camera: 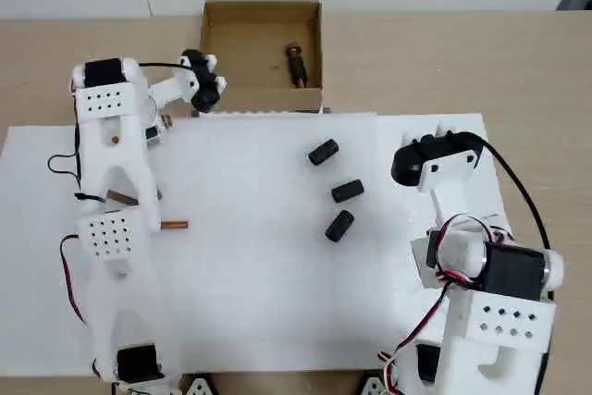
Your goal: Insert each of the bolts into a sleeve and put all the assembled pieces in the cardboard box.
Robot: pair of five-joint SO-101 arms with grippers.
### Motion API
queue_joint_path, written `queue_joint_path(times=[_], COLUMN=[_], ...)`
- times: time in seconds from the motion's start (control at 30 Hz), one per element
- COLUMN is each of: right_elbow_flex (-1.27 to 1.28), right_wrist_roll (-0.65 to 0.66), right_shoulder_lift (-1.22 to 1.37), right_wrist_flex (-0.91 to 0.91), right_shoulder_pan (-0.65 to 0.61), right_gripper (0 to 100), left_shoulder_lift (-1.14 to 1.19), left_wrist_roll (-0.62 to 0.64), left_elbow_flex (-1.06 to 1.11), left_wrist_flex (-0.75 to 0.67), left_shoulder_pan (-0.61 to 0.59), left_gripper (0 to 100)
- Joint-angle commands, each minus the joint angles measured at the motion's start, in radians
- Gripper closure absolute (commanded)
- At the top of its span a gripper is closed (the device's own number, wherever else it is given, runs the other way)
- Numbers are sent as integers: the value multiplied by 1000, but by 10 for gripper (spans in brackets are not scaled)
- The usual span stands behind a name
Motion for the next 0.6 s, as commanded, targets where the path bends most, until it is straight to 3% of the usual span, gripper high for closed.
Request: queue_joint_path(times=[0.0,0.57], right_elbow_flex=[-8,-8], right_wrist_roll=[-3,-3], right_shoulder_lift=[-8,-8], right_wrist_flex=[-15,-15], right_shoulder_pan=[7,7], right_gripper=[995,995], left_shoulder_lift=[-12,74], left_wrist_roll=[5,5], left_elbow_flex=[-36,-25], left_wrist_flex=[-44,-130], left_shoulder_pan=[-11,5], left_gripper=[911,919])
